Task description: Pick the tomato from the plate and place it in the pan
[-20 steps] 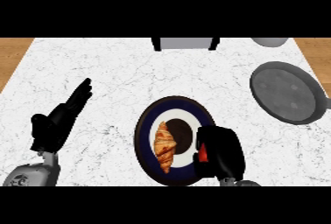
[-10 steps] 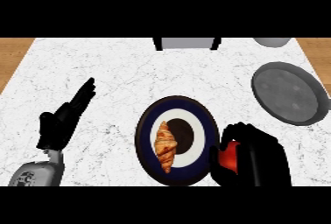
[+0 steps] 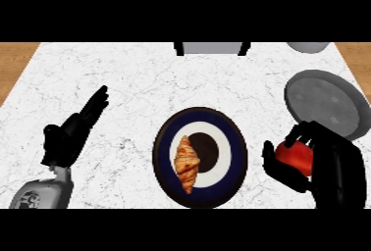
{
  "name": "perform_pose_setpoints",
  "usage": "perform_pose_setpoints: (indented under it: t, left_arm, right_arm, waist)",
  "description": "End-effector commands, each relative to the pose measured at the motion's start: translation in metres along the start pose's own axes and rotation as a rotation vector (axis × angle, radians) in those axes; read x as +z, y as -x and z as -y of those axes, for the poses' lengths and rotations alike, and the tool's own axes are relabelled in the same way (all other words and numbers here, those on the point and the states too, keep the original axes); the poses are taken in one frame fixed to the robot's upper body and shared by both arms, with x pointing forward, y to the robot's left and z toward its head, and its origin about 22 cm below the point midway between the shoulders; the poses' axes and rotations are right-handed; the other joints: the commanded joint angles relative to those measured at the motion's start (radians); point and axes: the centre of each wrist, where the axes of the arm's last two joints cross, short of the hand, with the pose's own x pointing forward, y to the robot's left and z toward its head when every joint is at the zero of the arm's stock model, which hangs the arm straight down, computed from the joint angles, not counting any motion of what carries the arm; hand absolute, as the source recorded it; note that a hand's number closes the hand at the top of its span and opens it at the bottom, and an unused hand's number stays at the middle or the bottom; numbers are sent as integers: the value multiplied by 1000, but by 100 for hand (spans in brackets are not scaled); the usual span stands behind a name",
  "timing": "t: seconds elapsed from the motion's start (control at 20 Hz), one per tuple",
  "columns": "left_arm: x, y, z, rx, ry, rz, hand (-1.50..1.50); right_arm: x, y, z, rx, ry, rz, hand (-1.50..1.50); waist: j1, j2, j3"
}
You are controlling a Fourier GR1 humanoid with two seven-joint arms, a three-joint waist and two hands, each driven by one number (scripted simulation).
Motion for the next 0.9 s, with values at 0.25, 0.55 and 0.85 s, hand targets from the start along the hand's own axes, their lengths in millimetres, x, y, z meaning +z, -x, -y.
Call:
perform_pose_setpoints:
  t: [0.25, 0.55, 0.85]
  left_arm:
    - [-5, 10, 3, 15, 13, -19, 0]
    - [-1, 15, -4, 8, 25, 12, 0]
    - [1, -4, -13, 18, 25, 3, 0]
  right_arm:
    - [-72, 79, -22, 48, 71, -50, 150]
    - [-125, 145, -25, 74, 133, -93, 150]
    - [-160, 165, -39, 70, 143, -65, 150]
  waist:
    - [6, 2, 0]
    - [18, 6, 1]
    - [18, 3, 0]
